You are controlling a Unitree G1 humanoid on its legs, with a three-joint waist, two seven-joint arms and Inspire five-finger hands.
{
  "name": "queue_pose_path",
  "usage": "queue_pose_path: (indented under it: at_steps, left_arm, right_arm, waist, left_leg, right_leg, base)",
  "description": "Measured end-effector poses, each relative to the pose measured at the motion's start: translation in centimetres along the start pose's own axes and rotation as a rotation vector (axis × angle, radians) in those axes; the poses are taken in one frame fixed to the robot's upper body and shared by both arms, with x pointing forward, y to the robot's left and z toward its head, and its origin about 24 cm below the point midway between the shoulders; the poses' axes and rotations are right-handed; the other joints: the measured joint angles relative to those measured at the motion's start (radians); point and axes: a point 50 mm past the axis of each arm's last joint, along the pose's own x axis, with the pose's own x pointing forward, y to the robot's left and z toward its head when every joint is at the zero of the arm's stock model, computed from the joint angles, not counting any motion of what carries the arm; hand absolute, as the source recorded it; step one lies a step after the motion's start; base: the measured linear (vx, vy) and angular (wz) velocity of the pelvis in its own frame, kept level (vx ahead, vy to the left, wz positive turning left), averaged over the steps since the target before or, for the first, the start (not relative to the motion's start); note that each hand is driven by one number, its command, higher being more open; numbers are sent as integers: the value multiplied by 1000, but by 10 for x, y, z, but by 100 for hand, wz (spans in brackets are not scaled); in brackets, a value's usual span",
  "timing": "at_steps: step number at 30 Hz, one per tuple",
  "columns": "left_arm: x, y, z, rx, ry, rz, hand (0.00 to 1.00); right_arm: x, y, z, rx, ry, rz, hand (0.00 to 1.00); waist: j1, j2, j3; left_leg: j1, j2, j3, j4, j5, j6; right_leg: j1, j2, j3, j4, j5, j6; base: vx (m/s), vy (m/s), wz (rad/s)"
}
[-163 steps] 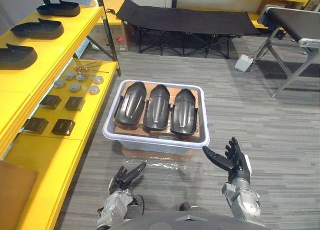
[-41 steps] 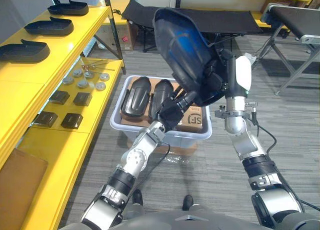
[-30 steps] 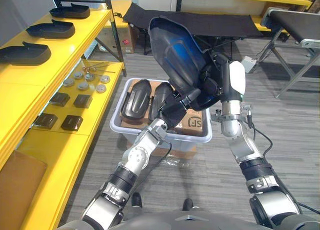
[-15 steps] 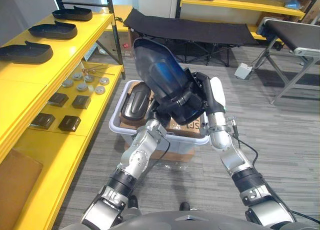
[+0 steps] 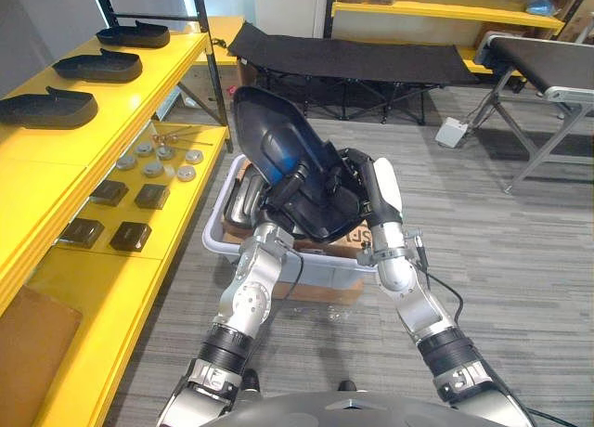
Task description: Walk over and take three plastic housings, then place them on the shelf
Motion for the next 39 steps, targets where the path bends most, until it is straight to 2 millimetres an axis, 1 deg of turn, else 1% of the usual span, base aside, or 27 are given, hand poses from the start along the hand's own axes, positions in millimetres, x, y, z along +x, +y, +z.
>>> queue_pose_path:
  at_steps: [3,4,9,12,14,16,18,19,21,23,24,26,27,28,30,31,32,35,37,38,39]
  left_arm:
    - [0,2,-3,13,13,-6,0]
    - [0,1,-4,42,12,-21,0]
    - [0,1,-3,65,12,-40,0]
    - [0,2,-1,110,-6,-40,0]
    - [0,0,0,157,-24,-44,0]
    - [-2,-6,9,266,-97,-48,0]
    - [-4,-12,19,334,-174,-44,0]
    - [-6,-17,30,385,-264,-40,0]
    - [-9,-18,43,420,-362,-21,0]
    - [-16,-17,62,488,-512,13,0]
    - [-17,-17,65,507,-544,27,0]
    - [-24,-10,78,571,-657,109,0]
    - [-25,-7,80,583,-677,132,0]
    - [-30,0,83,606,-710,182,0]
    - [-33,8,82,617,-712,233,0]
    - [-35,12,82,631,-714,253,0]
    - [-38,20,80,640,-703,288,0]
    - [-43,30,76,649,-675,316,0]
    - [-51,42,72,654,-637,334,0]
    - [-54,45,71,652,-628,331,0]
    - [-62,48,70,630,-614,321,0]
  right_arm:
    - [-5,1,-2,2,11,1,0]
    - [-6,2,-2,9,15,2,100]
    - [-13,4,-1,33,10,-9,100]
    - [-14,6,1,101,28,-26,100]
    - [-16,4,5,144,26,-42,100]
    - [-17,1,21,225,-13,-79,100]
    - [-14,-3,30,262,-39,-106,100]
    - [-13,-8,34,294,-55,-116,100]
    - [-11,-15,37,354,-65,-124,100]
    - [-9,-30,40,452,-91,-158,100]
    - [-9,-35,40,476,-94,-170,100]
    - [-11,-54,38,564,-113,-207,100]
    - [-13,-59,37,573,-116,-212,100]
    - [-18,-70,34,597,-117,-229,100]
    - [-27,-80,27,630,-97,-247,100]
    - [-29,-81,24,640,-88,-247,100]
    - [-38,-84,16,662,-52,-248,100]
    - [-53,-82,4,691,42,-247,100]
    - [-68,-73,-7,701,155,-215,100]
    - [-72,-71,-10,698,182,-207,100]
    - [-80,-68,-15,687,236,-195,100]
  waist:
    - [1,0,0]
    - [1,0,0]
    - [1,-3,-2]
    - [0,-3,-3]
    - [2,-2,-3]
    - [1,-2,-3]
    - [-1,-1,-4]
    - [0,-1,-4]
    - [-2,1,-5]
    - [-3,6,-8]
    - [-2,7,-9]
    - [0,12,-12]
    - [-1,12,-13]
    - [-1,12,-13]
    - [-3,12,-14]
    - [-4,12,-14]
    - [-8,12,-16]
    - [-25,12,-24]
    - [-29,19,-32]
    - [-30,20,-33]
    - [-29,21,-33]
  left_leg:
    - [0,7,0,0,-1,-1]
    - [0,7,0,0,-1,-1]
    - [4,7,5,0,-1,-1]
    - [4,5,10,1,-1,-1]
    - [4,4,10,3,-1,0]
    - [5,4,11,3,0,1]
    - [8,3,14,3,0,1]
    - [14,3,18,3,-1,0]
    - [19,3,18,3,-2,1]
    - [19,3,19,3,-2,1]
    - [20,3,20,2,-2,1]
    - [21,3,26,1,-2,1]
    - [22,3,27,0,-2,1]
    - [24,3,32,0,-3,2]
    - [28,3,41,0,-5,3]
    - [32,3,47,0,-8,1]
    - [38,5,59,-1,-19,-6]
    - [39,6,66,-1,-22,-7]
    - [40,9,84,-1,-27,-6]
    - [40,9,88,-1,-28,-7]
    - [40,16,93,-1,-30,-7]
  right_leg:
    - [1,0,0,-3,-2,2]
    - [1,0,0,-3,-2,1]
    - [1,-1,7,-3,1,0]
    - [-1,1,10,-3,1,0]
    - [-1,2,9,-3,1,-1]
    - [-2,3,10,-1,1,-2]
    - [-1,3,15,2,1,-2]
    - [1,3,22,2,1,-1]
    - [4,3,26,2,0,-1]
    - [4,3,26,2,0,-1]
    - [4,3,26,2,0,-1]
    - [5,4,27,2,0,0]
    - [5,3,28,2,-1,1]
    - [5,2,32,2,-2,3]
    - [5,2,40,2,-2,4]
    - [5,2,46,2,-3,4]
    - [5,2,57,2,-3,3]
    - [2,1,60,2,-6,0]
    - [-1,1,69,2,-6,0]
    - [-3,1,71,2,-6,0]
    - [-6,1,75,2,-6,0]
  base:
    - [0,0,0]
    - [0,0,0]
    - [0,0,-3]
    - [0,0,-2]
    - [0,0,0]
    - [0,0,0]
    - [1,-1,-8]
    - [5,-4,-14]
    - [5,-7,-8]
    - [0,0,0]
    - [0,0,0]
    - [0,0,0]
    - [-6,-4,-7]
    - [-3,0,-6]
    - [-3,0,-12]
    - [-4,7,-24]
    - [-1,7,-19]
    - [10,1,-11]
    - [21,-2,-22]
    - [40,-7,-17]
    - [47,-18,-11]
